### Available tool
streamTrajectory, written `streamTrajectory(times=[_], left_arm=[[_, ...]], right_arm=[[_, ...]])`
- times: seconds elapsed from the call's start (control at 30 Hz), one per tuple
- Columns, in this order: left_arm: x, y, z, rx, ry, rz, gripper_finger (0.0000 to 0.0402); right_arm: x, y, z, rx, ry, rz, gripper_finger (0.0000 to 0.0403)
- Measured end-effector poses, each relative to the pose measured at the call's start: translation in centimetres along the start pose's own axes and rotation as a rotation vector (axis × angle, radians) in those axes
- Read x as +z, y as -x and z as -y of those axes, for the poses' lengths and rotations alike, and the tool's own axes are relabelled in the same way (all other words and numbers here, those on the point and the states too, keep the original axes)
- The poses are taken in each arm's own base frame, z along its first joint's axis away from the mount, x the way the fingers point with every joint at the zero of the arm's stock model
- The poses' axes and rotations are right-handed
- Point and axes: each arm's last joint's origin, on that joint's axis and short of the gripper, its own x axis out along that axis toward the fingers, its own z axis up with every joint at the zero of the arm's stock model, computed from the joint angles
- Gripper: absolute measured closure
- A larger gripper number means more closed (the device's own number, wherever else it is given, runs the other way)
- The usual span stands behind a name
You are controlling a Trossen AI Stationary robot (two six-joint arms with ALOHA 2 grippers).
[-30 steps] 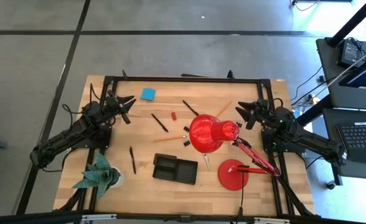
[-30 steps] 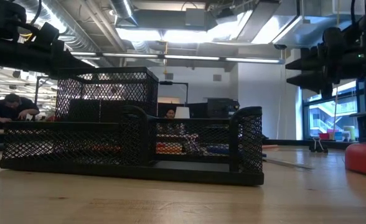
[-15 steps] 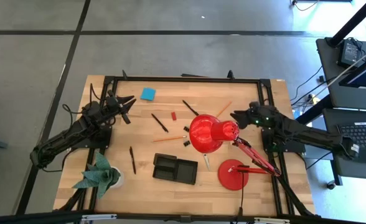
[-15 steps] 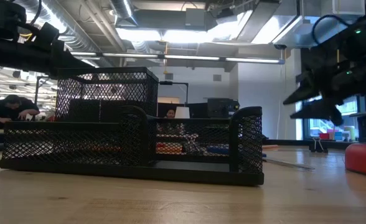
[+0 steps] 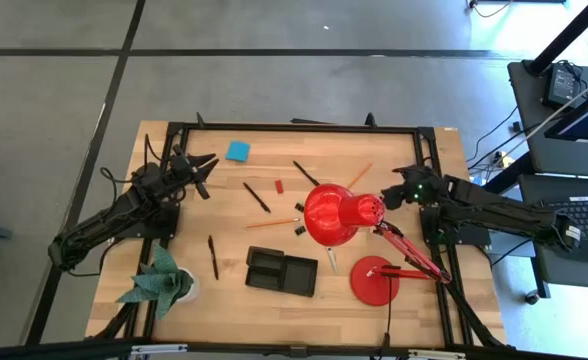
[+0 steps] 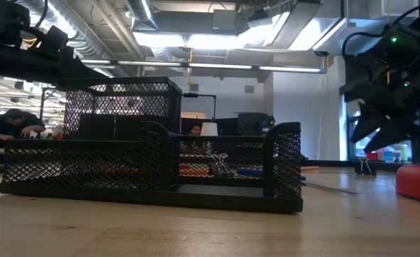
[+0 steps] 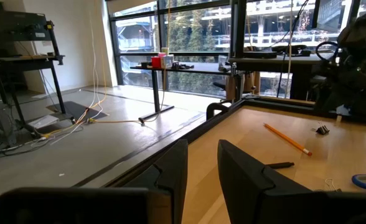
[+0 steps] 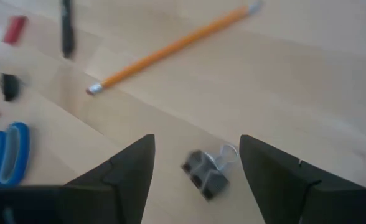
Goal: Pick and place office supplies into organizer
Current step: Put the right black clip binder into the desk organizer
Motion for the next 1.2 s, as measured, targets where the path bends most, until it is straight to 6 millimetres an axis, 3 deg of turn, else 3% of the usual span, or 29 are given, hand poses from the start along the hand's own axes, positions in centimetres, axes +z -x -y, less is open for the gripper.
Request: streamTrajectory(times=[1.2], left_arm=[[0.0, 0.0, 0.0, 0.003, 0.0, 0.0, 0.032]], right_arm=[[-0.1, -1.3, -0.3, -0.023, -0.009, -0.096, 0.0166]])
